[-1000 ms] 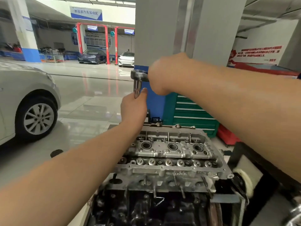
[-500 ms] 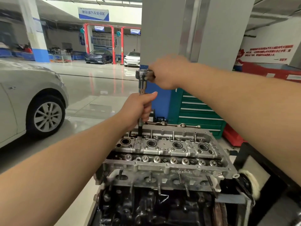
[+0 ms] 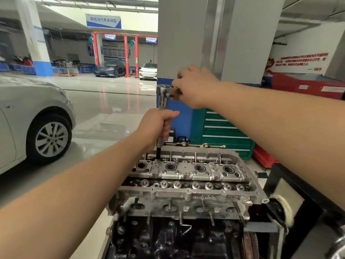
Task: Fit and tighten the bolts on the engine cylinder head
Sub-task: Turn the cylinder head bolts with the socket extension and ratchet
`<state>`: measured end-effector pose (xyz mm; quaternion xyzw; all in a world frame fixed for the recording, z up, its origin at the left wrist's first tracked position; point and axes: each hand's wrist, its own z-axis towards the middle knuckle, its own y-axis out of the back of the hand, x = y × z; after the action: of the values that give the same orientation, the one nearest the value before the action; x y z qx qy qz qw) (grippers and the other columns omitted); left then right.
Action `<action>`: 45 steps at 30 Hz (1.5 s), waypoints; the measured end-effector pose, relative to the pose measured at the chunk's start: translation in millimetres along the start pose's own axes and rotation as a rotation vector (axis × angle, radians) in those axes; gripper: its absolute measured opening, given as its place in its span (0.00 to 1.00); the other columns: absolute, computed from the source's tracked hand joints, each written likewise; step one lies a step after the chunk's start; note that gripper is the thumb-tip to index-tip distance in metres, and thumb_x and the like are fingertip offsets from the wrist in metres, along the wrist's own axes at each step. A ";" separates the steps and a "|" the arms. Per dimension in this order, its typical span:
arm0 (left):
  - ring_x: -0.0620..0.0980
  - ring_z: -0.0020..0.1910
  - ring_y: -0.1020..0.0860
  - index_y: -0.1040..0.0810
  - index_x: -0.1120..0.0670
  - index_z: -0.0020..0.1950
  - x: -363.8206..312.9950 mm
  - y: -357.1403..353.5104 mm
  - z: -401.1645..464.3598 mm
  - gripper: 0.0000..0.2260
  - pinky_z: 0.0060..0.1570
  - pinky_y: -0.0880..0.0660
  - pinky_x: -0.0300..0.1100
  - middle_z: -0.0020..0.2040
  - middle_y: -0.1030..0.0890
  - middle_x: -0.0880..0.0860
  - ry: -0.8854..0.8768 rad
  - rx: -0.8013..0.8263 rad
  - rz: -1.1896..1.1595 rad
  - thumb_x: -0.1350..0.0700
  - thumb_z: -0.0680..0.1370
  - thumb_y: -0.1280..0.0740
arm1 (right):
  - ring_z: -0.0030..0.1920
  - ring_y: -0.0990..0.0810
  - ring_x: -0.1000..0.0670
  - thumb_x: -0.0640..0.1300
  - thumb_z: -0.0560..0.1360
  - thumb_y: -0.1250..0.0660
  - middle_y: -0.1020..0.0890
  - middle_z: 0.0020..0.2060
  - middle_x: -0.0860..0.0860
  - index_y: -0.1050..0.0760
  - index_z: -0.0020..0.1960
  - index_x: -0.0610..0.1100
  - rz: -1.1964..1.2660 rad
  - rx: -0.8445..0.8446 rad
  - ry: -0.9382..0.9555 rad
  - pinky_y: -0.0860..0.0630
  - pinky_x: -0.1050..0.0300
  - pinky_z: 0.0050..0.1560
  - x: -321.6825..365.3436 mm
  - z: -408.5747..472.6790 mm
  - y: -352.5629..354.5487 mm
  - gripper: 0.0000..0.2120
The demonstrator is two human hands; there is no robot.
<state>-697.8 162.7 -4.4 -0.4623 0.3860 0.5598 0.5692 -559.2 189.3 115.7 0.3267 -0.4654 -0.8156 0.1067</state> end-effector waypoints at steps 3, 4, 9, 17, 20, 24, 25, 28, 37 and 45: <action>0.50 0.24 0.44 0.40 0.48 0.26 -0.3 11.3 3.6 0.25 0.26 0.38 0.38 0.25 0.42 0.49 0.059 0.127 -0.004 0.57 0.79 0.32 | 0.49 0.25 0.46 0.56 0.83 0.38 0.23 0.50 0.52 0.31 0.54 0.49 0.189 0.065 0.025 0.31 0.51 0.45 9.5 -2.1 5.0 0.10; 0.50 0.24 0.44 0.40 0.48 0.27 0.6 13.8 5.5 0.25 0.27 0.38 0.39 0.25 0.43 0.49 0.067 0.146 -0.014 0.57 0.79 0.32 | 0.45 0.25 0.46 0.56 0.84 0.40 0.22 0.48 0.51 0.30 0.52 0.48 0.100 0.087 0.026 0.32 0.52 0.43 10.6 -2.3 11.1 0.11; 0.50 0.24 0.43 0.35 0.51 0.28 0.9 16.3 9.2 0.17 0.29 0.39 0.41 0.23 0.40 0.49 0.056 0.233 -0.054 0.53 0.69 0.27 | 0.32 0.27 0.50 0.53 0.85 0.43 0.24 0.35 0.50 0.27 0.41 0.47 -0.343 0.257 0.043 0.38 0.55 0.29 29.7 -20.0 45.3 0.18; 0.48 0.22 0.41 0.32 0.47 0.24 11.8 2.5 -1.7 0.26 0.26 0.40 0.40 0.24 0.39 0.48 -0.010 -0.128 -0.096 0.49 0.81 0.30 | 0.46 0.25 0.46 0.57 0.85 0.42 0.27 0.42 0.53 0.28 0.57 0.50 -0.138 0.037 0.055 0.34 0.53 0.41 11.9 -8.1 26.8 0.12; 0.50 0.25 0.46 0.40 0.47 0.27 8.5 5.4 1.2 0.27 0.27 0.42 0.40 0.25 0.42 0.48 0.028 0.074 -0.004 0.51 0.81 0.31 | 0.50 0.27 0.45 0.53 0.85 0.42 0.24 0.50 0.50 0.29 0.56 0.51 -0.057 0.054 0.019 0.30 0.47 0.50 3.7 -0.3 9.4 0.08; 0.51 0.26 0.46 0.42 0.49 0.28 10.0 15.3 13.3 0.26 0.27 0.42 0.40 0.26 0.44 0.50 0.065 0.198 0.024 0.48 0.81 0.31 | 0.35 0.28 0.49 0.50 0.85 0.42 0.24 0.40 0.50 0.29 0.48 0.48 -0.104 0.081 -0.017 0.33 0.53 0.35 6.3 -2.5 5.1 0.09; 0.51 0.25 0.46 0.41 0.49 0.28 10.7 17.7 15.9 0.26 0.27 0.41 0.40 0.26 0.44 0.50 0.071 0.210 0.017 0.48 0.81 0.31 | 0.33 0.29 0.50 0.51 0.84 0.42 0.26 0.37 0.51 0.29 0.45 0.47 -0.174 0.071 -0.054 0.35 0.55 0.32 7.5 -5.9 9.0 0.11; 0.51 0.23 0.38 0.33 0.52 0.29 9.9 16.6 16.4 0.22 0.28 0.34 0.41 0.24 0.36 0.52 0.026 0.119 0.038 0.47 0.77 0.28 | 0.30 0.30 0.50 0.49 0.80 0.38 0.27 0.33 0.52 0.31 0.37 0.49 -0.275 -0.017 -0.056 0.38 0.57 0.29 10.9 -16.1 21.3 0.14; 0.49 0.21 0.42 0.37 0.50 0.34 12.9 -7.0 -2.7 0.21 0.22 0.42 0.37 0.24 0.38 0.49 -0.003 -0.118 0.011 0.52 0.81 0.31 | 0.62 0.27 0.41 0.54 0.84 0.42 0.24 0.60 0.47 0.30 0.64 0.53 -0.042 0.013 -0.040 0.31 0.40 0.62 2.2 -2.5 0.3 0.11; 0.51 0.23 0.42 0.37 0.51 0.27 12.1 16.5 9.9 0.23 0.30 0.43 0.43 0.23 0.40 0.51 0.041 0.145 0.014 0.48 0.78 0.32 | 0.32 0.27 0.49 0.61 0.80 0.40 0.24 0.33 0.52 0.26 0.39 0.49 -0.298 0.029 -0.037 0.36 0.55 0.30 19.5 -14.4 29.4 0.18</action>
<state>-714.0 174.7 -14.8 -0.4285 0.4406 0.5246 0.5891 -568.8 154.1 126.5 0.3785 -0.4254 -0.8215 -0.0288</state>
